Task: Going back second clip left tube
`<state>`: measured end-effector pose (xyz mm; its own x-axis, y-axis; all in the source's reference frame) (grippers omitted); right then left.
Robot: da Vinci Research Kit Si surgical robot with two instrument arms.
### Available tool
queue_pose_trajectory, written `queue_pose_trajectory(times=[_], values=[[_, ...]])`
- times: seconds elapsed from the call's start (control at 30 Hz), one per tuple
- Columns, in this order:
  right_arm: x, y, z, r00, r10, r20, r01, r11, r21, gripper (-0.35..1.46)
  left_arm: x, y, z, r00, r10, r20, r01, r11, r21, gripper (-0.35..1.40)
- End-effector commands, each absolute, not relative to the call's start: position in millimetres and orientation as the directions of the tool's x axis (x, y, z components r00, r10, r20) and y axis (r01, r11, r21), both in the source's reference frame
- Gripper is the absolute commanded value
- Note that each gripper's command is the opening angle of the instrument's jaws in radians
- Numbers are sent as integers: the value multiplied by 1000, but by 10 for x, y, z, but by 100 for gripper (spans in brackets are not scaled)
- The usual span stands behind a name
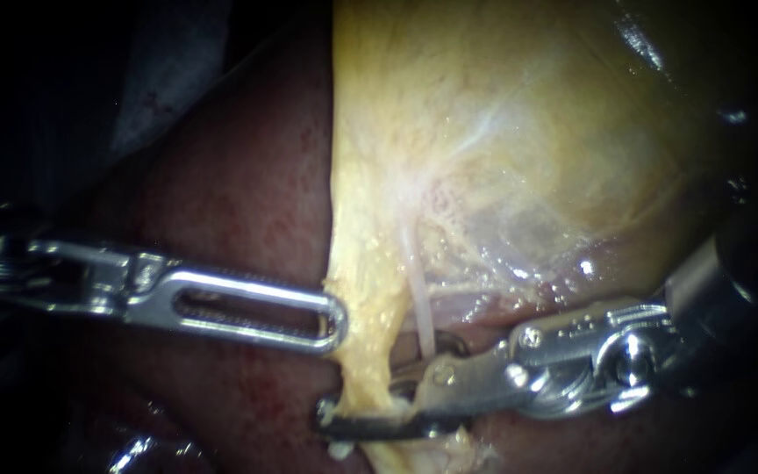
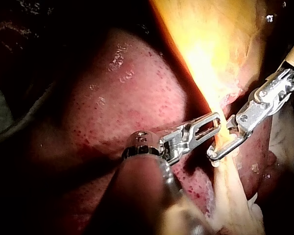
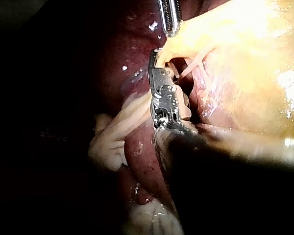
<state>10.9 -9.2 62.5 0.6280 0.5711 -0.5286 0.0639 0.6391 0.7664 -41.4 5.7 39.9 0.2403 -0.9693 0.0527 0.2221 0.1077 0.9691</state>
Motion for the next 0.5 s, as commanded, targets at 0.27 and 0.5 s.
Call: queue_pose_trajectory(times=[0.27, 0.5], values=[[109, -92, 625, 628, 571, -528, 63, 639, 766, -32, -414, 57, 398, 240, -969, 53, 222, 108, 969, -35], [109, -95, 626, 616, 577, -536, 48, 652, 757, 35, -414, 57, 398, 240, -969, 53, 222, 108, 969, -35]])
